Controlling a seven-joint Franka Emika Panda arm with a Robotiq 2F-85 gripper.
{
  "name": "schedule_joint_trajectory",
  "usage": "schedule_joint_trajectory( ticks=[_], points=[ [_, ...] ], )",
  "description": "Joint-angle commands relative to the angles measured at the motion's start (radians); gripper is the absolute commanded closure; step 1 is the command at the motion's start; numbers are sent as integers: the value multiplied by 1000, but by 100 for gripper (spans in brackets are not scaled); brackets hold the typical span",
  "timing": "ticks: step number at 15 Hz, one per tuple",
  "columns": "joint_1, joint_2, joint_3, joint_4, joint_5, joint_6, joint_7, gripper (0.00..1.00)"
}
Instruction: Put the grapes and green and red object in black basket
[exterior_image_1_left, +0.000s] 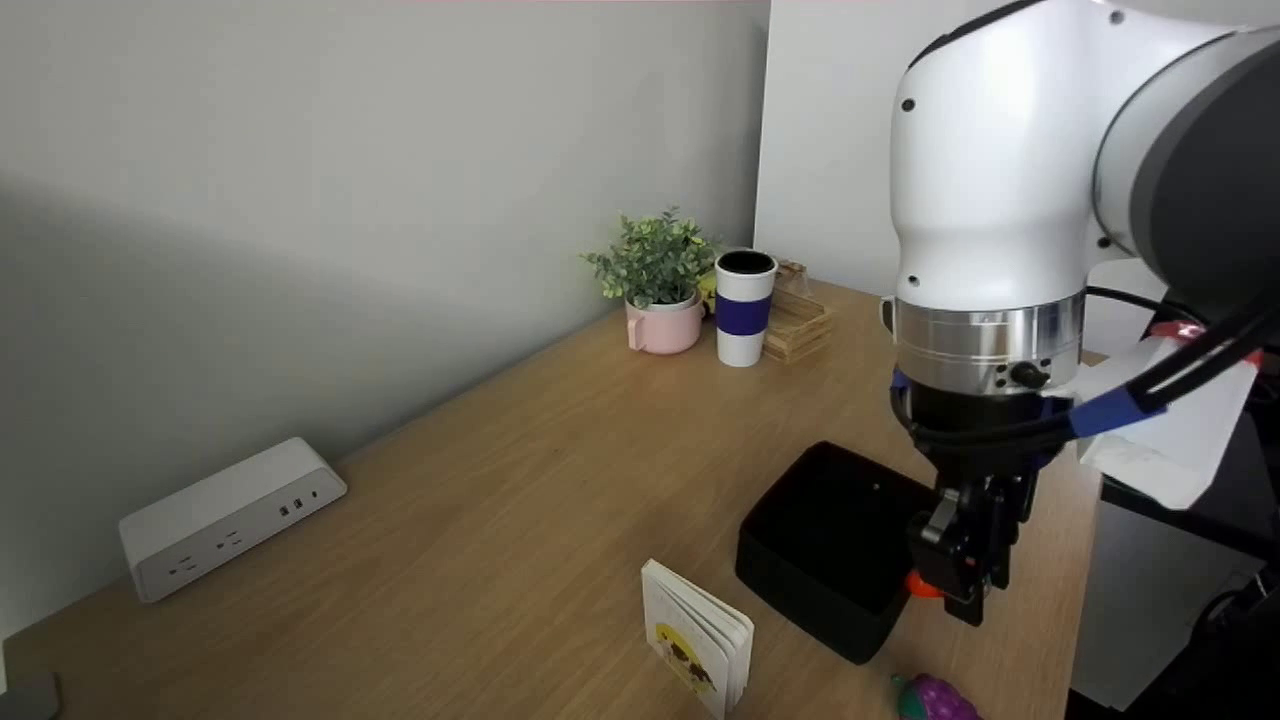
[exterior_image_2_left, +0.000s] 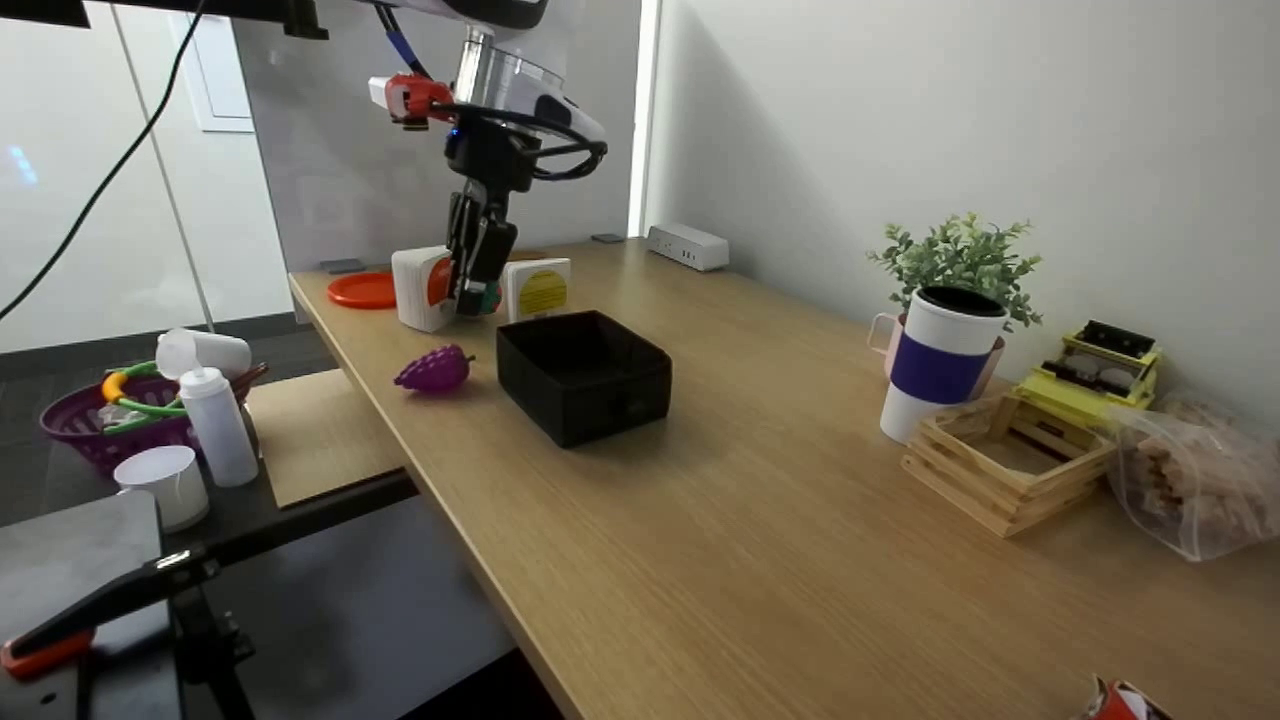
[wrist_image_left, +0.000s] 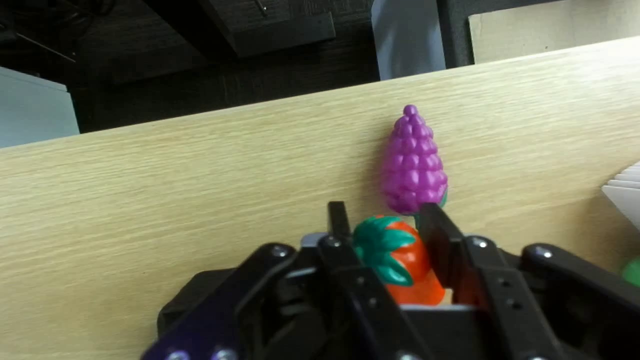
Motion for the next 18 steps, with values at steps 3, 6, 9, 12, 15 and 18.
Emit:
schedule_joint_trajectory(
  ticks=[3,6,9,12,15,18],
  points=[
    [-44,-25,-6,-18,18,83,-108,85],
    [-46,-7,4,-14,11,201,-170,85],
    [-26,22,23,-6,0,306,-212,85],
    [-17,66,37,19,2,305,-228,85],
    [-15,92,29,17,-1,281,-210,85],
    [-15,98,11,5,-13,275,-187,85]
  ],
)
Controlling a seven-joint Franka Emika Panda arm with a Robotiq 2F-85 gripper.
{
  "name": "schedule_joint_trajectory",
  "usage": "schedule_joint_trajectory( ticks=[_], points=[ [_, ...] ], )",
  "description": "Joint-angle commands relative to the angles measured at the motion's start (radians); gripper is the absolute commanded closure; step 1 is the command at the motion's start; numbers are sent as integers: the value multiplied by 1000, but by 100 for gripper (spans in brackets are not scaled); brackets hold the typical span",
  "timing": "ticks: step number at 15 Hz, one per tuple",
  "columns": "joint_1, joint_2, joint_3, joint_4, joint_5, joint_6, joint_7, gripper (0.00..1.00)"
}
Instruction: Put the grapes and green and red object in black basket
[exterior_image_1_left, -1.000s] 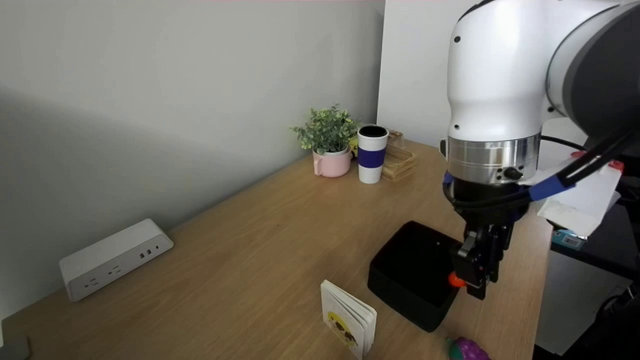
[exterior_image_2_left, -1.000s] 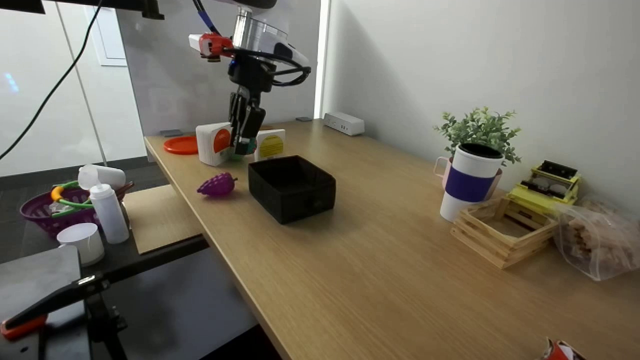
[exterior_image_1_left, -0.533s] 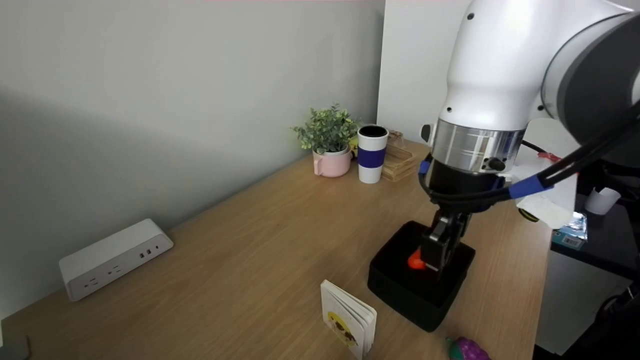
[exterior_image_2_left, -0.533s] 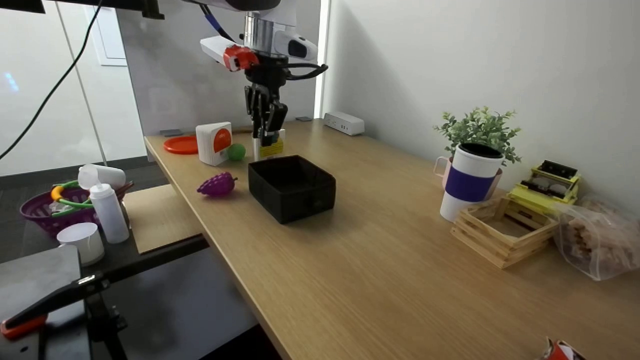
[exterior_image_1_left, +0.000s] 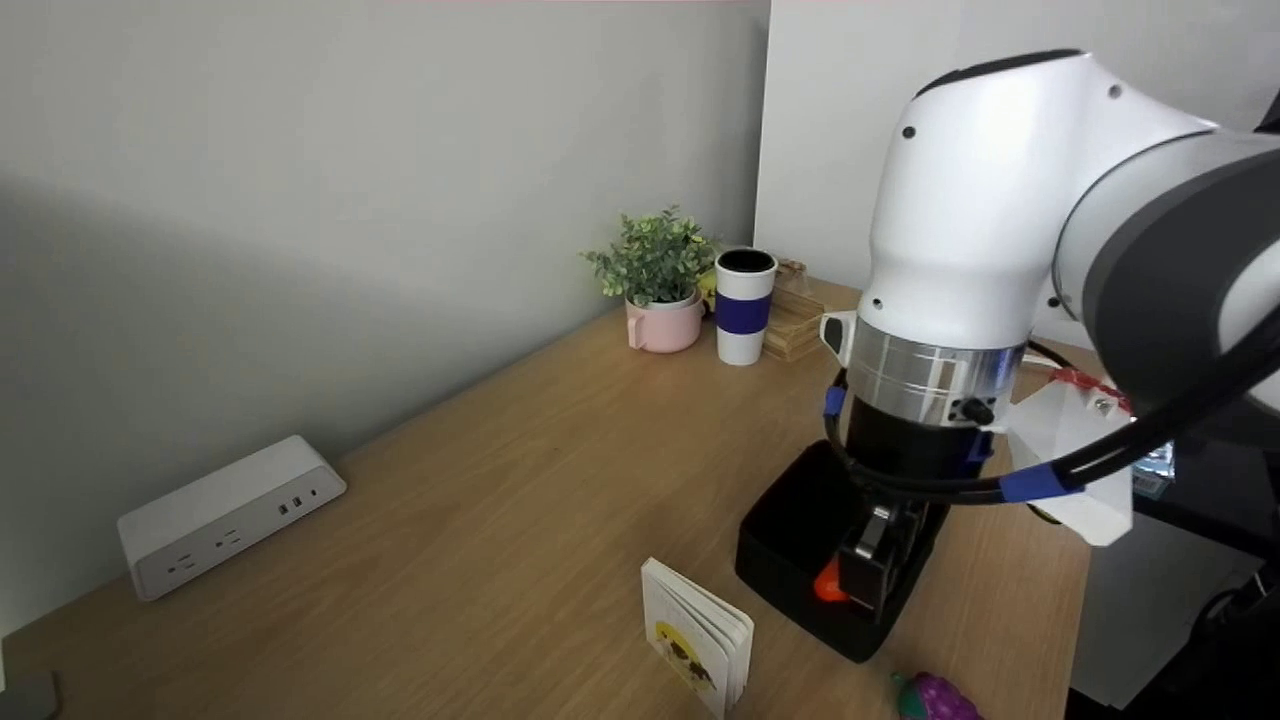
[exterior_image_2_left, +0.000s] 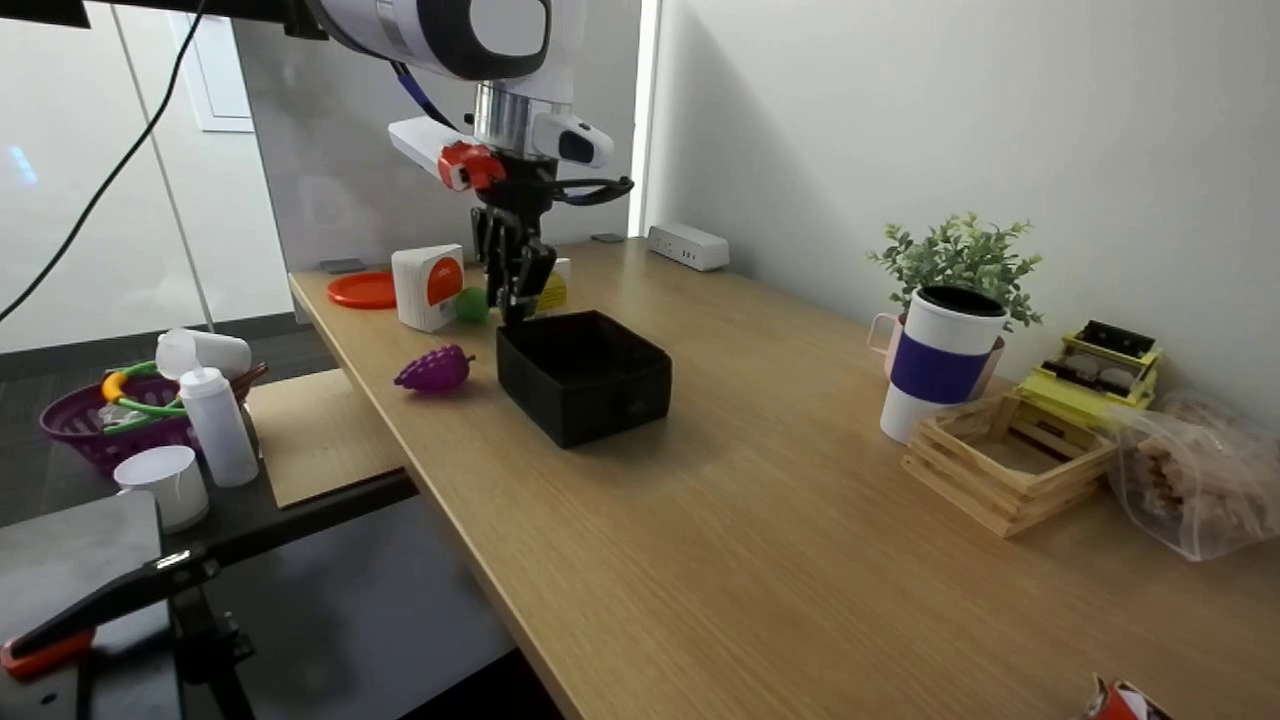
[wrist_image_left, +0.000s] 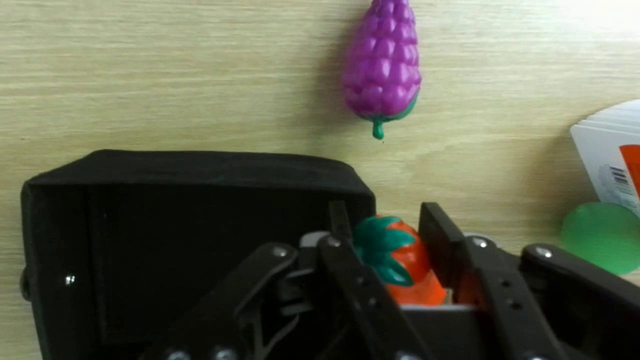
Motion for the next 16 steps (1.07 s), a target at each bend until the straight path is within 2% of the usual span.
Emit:
schedule_joint_trajectory(
  ticks=[1,16],
  points=[
    [-4,8,-20,-1,-11,-18,14,85],
    [-48,8,-44,-19,37,1,-13,85]
  ],
)
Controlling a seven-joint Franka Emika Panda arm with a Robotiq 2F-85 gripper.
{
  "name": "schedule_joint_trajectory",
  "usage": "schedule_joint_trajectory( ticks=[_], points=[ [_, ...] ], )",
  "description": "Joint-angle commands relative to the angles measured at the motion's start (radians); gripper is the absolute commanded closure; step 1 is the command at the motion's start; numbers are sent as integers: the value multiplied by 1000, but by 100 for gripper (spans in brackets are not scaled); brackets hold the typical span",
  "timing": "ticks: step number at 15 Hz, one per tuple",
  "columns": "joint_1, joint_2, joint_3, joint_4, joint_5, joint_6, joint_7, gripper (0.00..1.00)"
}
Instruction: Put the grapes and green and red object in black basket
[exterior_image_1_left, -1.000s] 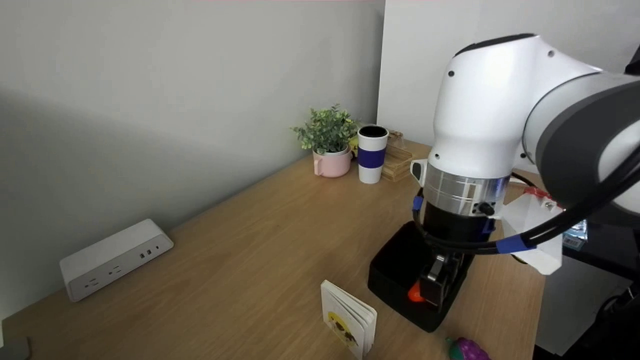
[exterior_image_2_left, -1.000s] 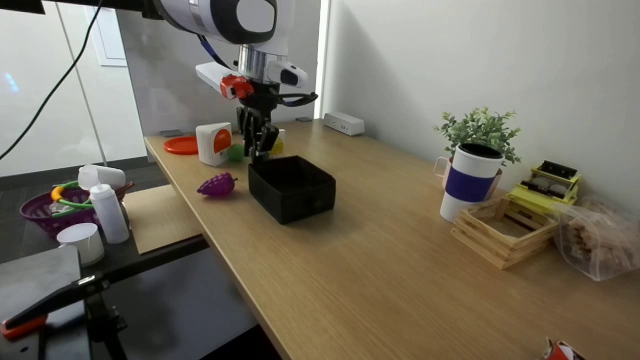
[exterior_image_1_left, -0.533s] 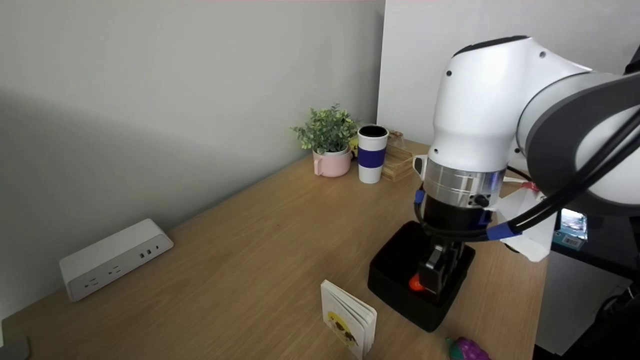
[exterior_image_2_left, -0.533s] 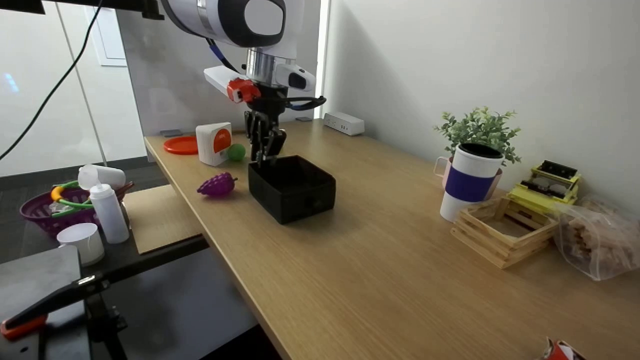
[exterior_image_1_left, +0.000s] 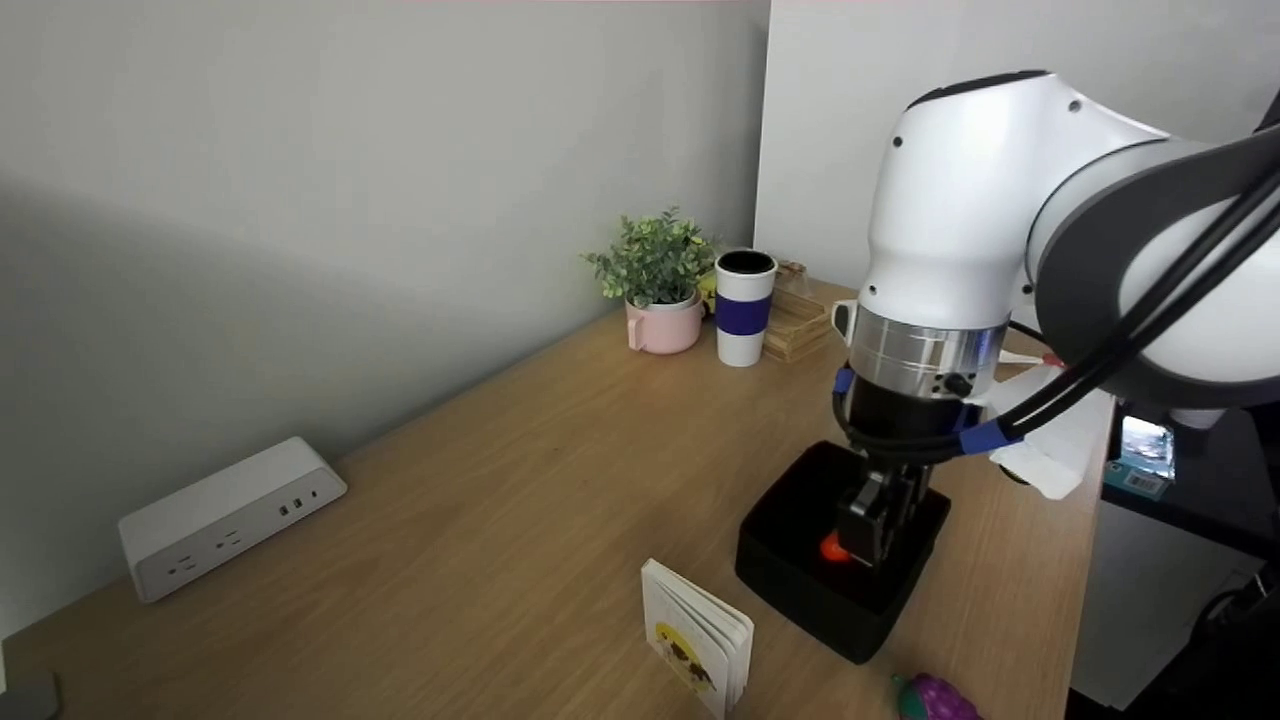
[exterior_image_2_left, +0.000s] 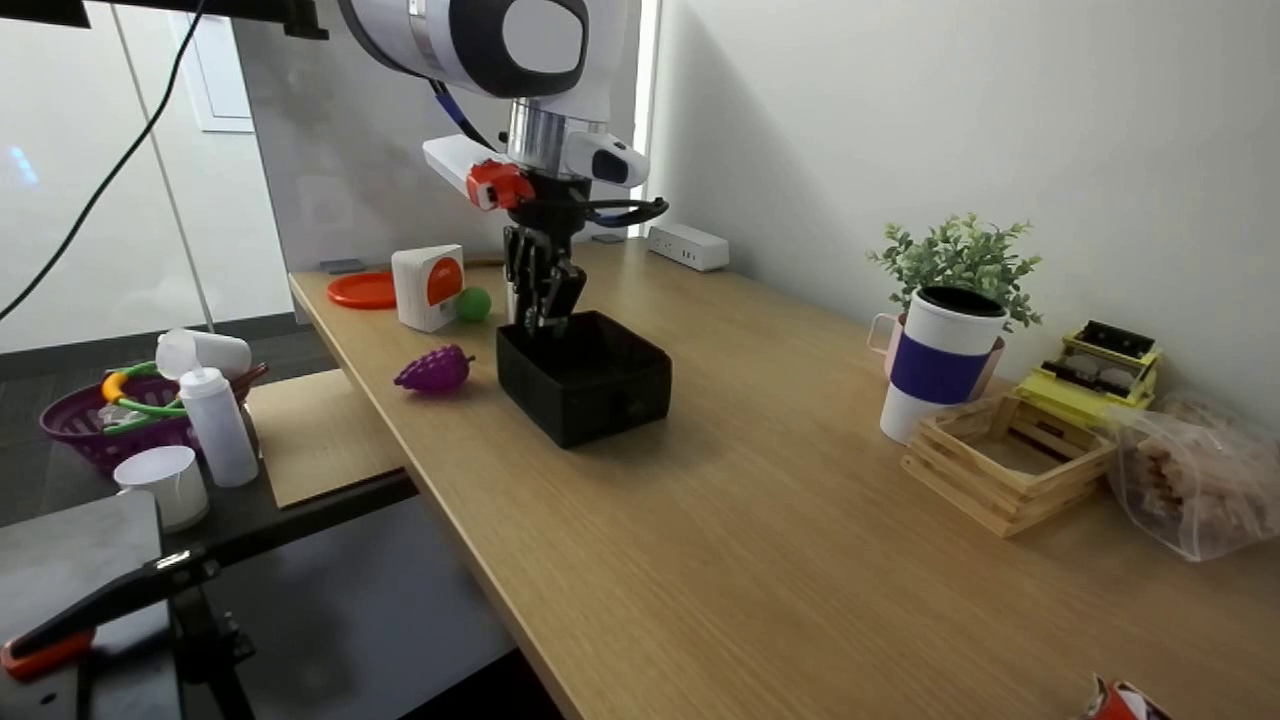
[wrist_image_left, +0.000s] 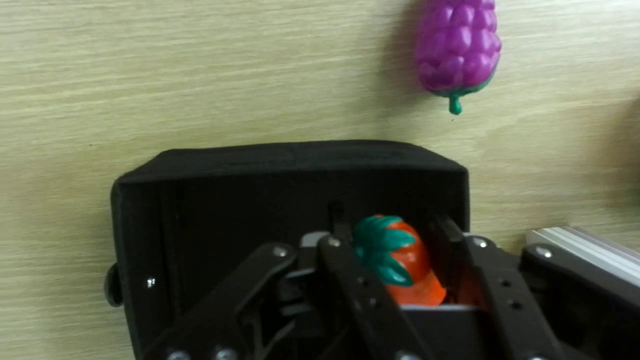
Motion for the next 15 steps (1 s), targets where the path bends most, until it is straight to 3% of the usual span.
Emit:
schedule_joint_trajectory(
  ticks=[1,7,8,10,11,15],
  points=[
    [-27,-1,8,-14,39,3,-22,85],
    [-29,27,19,-4,77,5,-33,85],
    [-27,32,20,-2,78,3,-31,68],
    [-23,41,23,2,74,1,-28,51],
    [-22,43,24,3,74,0,-27,33],
    [-19,50,30,9,72,0,-25,7]
  ],
)
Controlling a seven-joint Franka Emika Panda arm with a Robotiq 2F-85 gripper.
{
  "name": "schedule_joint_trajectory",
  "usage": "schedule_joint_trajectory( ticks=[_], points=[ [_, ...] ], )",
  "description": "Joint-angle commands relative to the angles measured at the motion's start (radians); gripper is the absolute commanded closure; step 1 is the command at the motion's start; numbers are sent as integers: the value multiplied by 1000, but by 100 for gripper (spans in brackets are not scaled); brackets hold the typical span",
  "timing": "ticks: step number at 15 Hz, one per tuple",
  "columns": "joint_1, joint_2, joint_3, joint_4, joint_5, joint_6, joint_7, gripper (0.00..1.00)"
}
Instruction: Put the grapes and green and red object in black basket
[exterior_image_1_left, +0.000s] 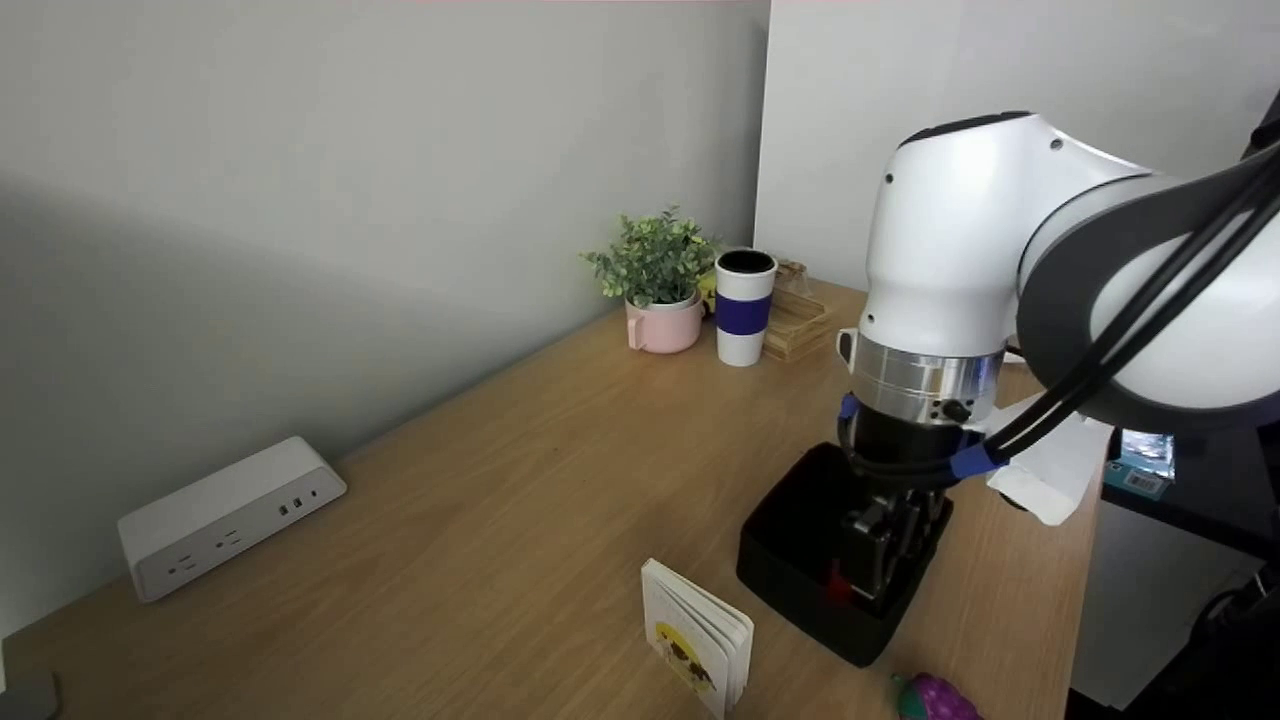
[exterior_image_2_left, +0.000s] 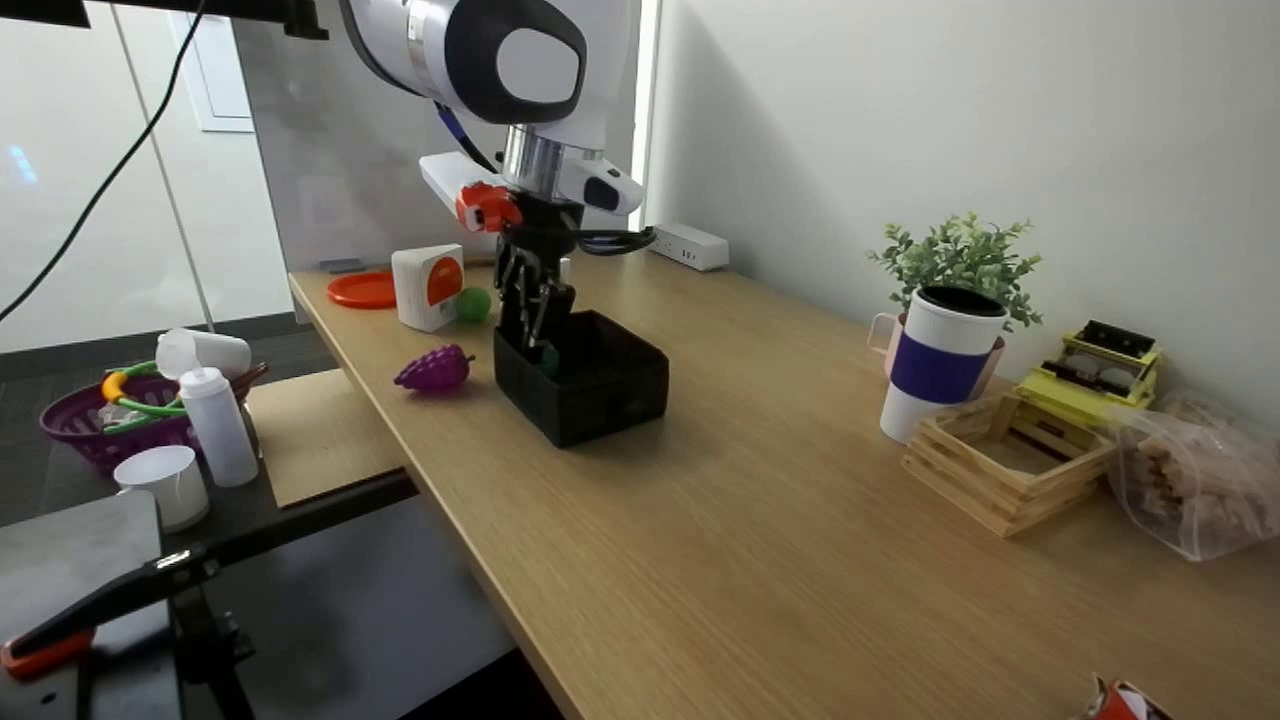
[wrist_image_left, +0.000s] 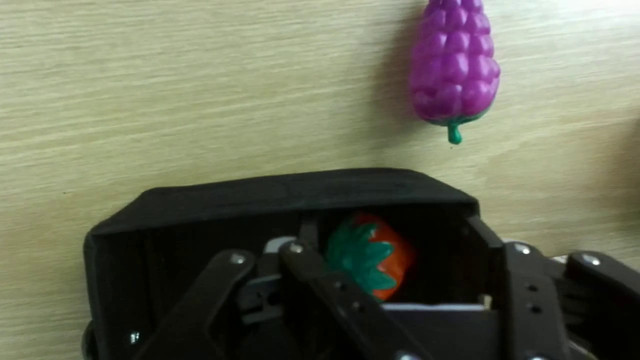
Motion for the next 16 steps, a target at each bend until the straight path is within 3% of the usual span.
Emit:
schedule_joint_trajectory(
  ticks=[1,12,16],
  points=[
    [-5,18,13,16,19,0,-20,2],
    [55,27,23,39,-18,-6,26,0],
    [123,-20,-12,40,-131,-48,161,0]
  ],
)
